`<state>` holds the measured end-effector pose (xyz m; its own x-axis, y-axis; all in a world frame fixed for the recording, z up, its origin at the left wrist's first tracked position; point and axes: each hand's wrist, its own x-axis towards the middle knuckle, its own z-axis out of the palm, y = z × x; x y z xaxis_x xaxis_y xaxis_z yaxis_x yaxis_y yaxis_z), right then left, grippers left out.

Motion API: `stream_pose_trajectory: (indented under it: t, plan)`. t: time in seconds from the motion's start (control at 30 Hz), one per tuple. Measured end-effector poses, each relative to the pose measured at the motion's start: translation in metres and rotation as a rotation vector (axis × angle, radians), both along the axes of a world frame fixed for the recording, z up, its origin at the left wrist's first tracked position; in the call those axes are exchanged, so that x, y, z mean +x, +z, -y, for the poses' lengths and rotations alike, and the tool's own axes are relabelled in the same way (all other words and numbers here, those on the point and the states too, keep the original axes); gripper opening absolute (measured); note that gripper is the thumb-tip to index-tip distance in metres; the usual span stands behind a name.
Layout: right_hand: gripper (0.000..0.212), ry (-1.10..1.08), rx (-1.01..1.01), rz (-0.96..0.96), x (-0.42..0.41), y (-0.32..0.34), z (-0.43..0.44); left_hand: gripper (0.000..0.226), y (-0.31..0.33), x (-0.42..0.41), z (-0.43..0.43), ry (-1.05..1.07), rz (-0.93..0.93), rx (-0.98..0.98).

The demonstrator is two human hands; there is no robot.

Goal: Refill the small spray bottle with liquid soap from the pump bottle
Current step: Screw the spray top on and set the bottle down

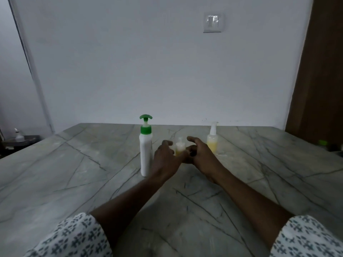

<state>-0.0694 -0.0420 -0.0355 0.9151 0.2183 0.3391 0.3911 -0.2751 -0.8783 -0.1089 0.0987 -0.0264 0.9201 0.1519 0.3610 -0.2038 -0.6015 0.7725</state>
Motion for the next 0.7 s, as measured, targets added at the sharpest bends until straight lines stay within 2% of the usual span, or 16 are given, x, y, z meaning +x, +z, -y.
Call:
stream_pose_trajectory:
  t: [0.1, 0.23, 0.3, 0.37, 0.43, 0.47, 0.57, 0.7]
  plan:
    - [0.085, 0.003, -0.013, -0.003, 0.000, -0.002, -0.003, 0.032, -0.002, 0.003, -0.004, -0.007, 0.054, 0.019]
    - [0.085, 0.059, -0.089, -0.050, -0.002, 0.000, -0.003, 0.024, -0.006, 0.004, -0.005, 0.019, 0.092, 0.031]
    - [0.069, 0.056, -0.136, -0.039, 0.001, 0.011, 0.009, 0.023, -0.009, 0.005, -0.007, 0.009, 0.093, 0.029]
    - [0.049, -0.152, -0.216, 0.085, 0.012, 0.027, 0.029, 0.027, -0.010, 0.005, -0.008, 0.001, 0.085, 0.004]
    - [0.039, -0.373, -0.481, 0.202, 0.025, 0.039, 0.050, 0.030, -0.010, 0.005, -0.008, -0.001, 0.077, -0.014]
    - [0.037, -0.402, -0.639, 0.213, 0.031, 0.041, 0.056, 0.030, -0.010, 0.006, -0.008, -0.004, 0.078, -0.016]
    - [0.037, -0.312, -0.904, 0.166, 0.043, 0.033, 0.053, 0.030, -0.011, 0.006, -0.009, -0.015, 0.078, -0.006]
    - [0.024, -0.246, -1.164, 0.332, 0.056, 0.013, 0.036, 0.030, -0.013, 0.008, -0.009, -0.009, 0.081, -0.017]
